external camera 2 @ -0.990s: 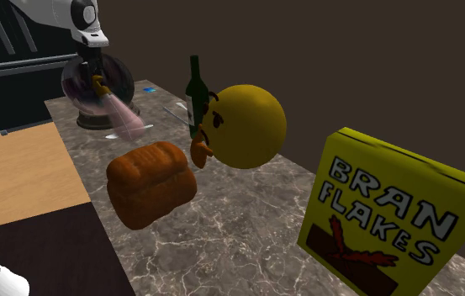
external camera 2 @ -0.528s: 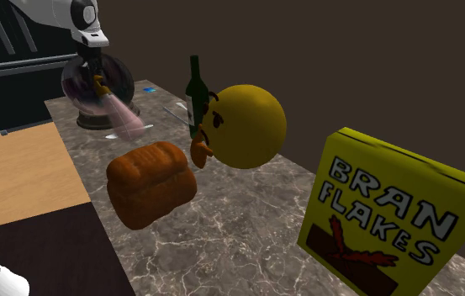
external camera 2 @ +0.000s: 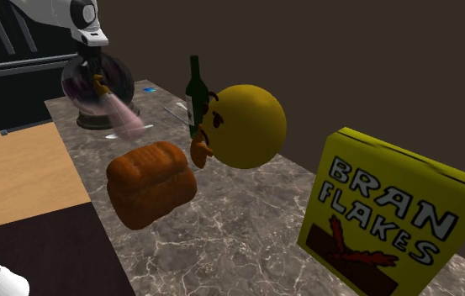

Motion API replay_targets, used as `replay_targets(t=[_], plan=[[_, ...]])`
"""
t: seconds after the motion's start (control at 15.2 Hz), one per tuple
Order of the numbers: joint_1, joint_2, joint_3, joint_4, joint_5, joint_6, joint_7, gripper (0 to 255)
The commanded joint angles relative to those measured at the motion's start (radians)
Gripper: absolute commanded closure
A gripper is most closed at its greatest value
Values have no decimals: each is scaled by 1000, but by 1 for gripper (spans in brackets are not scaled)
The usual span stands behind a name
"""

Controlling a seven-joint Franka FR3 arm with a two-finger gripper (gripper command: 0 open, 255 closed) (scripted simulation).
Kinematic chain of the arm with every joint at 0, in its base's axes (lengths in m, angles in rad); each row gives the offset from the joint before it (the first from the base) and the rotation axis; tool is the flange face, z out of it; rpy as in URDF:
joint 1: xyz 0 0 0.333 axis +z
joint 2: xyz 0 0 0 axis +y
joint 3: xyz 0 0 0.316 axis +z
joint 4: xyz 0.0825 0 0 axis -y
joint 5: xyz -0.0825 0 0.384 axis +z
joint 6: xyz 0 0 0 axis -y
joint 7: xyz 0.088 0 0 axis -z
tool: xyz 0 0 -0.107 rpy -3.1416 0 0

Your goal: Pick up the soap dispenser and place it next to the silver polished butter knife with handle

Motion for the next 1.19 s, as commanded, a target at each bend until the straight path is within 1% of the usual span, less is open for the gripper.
replay_targets(t=[0.0, 0.99, 1.12], plan=[[-2, -7, 3, 11, 4, -17, 0, 255], [-3, -54, 21, 154, 30, -198, 6, 255], [-49, -81, 17, 122, 52, -197, -43, 255]])
